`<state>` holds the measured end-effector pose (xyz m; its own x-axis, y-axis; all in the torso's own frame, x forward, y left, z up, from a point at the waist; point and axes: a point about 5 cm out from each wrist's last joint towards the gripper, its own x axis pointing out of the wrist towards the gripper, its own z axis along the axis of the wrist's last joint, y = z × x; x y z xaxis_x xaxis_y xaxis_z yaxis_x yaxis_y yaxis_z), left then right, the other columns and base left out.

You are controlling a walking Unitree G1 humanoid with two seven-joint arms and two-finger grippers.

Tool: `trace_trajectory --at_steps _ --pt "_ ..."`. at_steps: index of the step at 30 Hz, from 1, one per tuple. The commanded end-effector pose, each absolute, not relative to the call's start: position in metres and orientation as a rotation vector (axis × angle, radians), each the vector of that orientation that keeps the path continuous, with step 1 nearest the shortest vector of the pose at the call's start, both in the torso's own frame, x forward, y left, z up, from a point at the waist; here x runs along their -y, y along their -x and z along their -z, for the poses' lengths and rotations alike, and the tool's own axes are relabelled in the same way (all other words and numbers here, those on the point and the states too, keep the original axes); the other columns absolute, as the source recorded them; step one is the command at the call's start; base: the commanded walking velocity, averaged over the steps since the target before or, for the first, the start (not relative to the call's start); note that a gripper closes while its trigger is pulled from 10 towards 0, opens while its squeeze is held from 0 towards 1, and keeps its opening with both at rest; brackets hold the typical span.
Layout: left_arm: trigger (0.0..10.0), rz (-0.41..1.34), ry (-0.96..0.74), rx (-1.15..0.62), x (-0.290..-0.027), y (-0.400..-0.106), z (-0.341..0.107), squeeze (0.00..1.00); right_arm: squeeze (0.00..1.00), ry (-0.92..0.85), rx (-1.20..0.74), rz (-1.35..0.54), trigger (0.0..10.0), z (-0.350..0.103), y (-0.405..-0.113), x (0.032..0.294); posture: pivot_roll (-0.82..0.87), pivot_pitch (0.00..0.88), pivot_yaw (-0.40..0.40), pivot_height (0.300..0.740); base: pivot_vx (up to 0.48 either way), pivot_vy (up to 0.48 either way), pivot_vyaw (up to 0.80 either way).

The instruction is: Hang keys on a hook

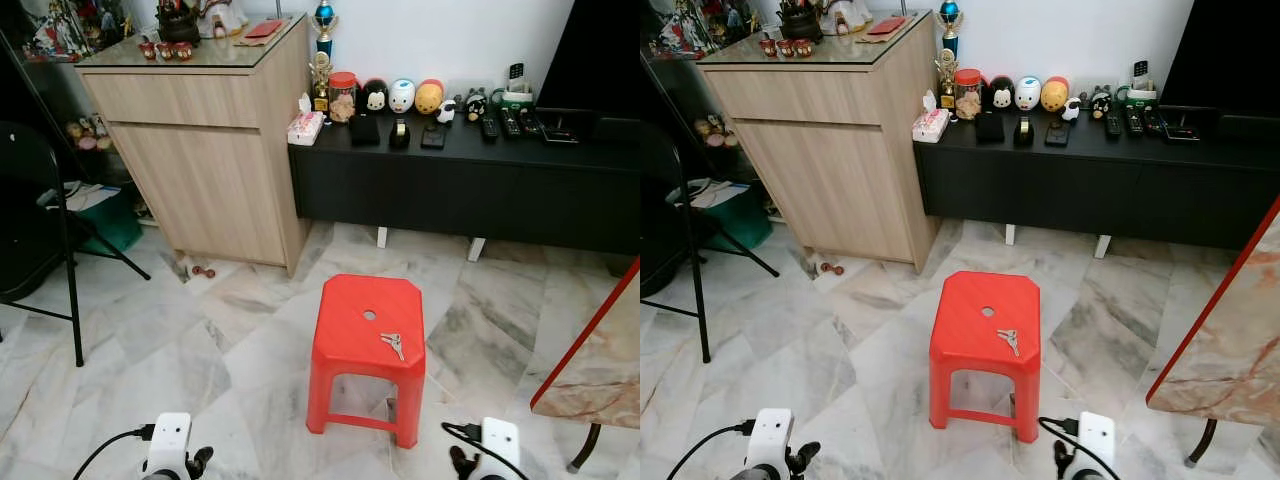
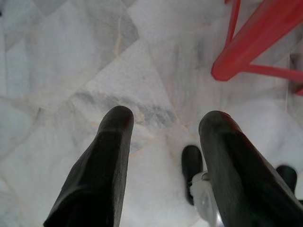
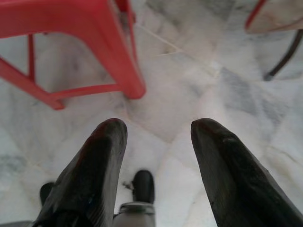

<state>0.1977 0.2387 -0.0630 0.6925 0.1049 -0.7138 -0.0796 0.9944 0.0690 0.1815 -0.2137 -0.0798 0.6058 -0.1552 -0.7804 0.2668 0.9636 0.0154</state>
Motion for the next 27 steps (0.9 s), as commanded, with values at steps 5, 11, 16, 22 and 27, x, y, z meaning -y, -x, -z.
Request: trace_trajectory --at_steps 5,11,16,22,27 --pt "10.0 -0.139 -0.015 -0.861 -0.24 -0.177 0.074 0.0 0.0 -0.154 -0.931 0.225 10.0 0.088 -0.169 0.201 0.1 0.007 0.001 0.74 0.0 0.0 0.0" --pt "10.0 -0.146 0.014 -0.847 -0.238 -0.174 0.075 0.0 0.0 -0.153 -0.924 0.194 10.0 0.087 -0.173 0.194 0.11 0.021 -0.008 0.74 0.0 0.0 0.0" --pt "10.0 -0.145 0.02 -0.85 -0.235 -0.172 0.076 0.0 0.0 -0.143 -0.925 0.184 10.0 0.087 -0.175 0.194 0.11 0.021 -0.018 0.74 0.0 0.0 0.0" --pt "10.0 -0.131 0.013 -0.844 -0.233 -0.173 0.076 0.0 0.0 -0.128 -0.93 0.176 10.0 0.087 -0.174 0.194 0.11 0.032 -0.028 0.74 0.0 0.0 0.0" --pt "10.0 -0.123 0.008 -0.851 -0.232 -0.173 0.077 0.0 0.0 -0.125 -0.951 0.176 10.0 0.089 -0.169 0.194 0.11 0.032 -0.023 0.74 0.0 0.0 0.0"
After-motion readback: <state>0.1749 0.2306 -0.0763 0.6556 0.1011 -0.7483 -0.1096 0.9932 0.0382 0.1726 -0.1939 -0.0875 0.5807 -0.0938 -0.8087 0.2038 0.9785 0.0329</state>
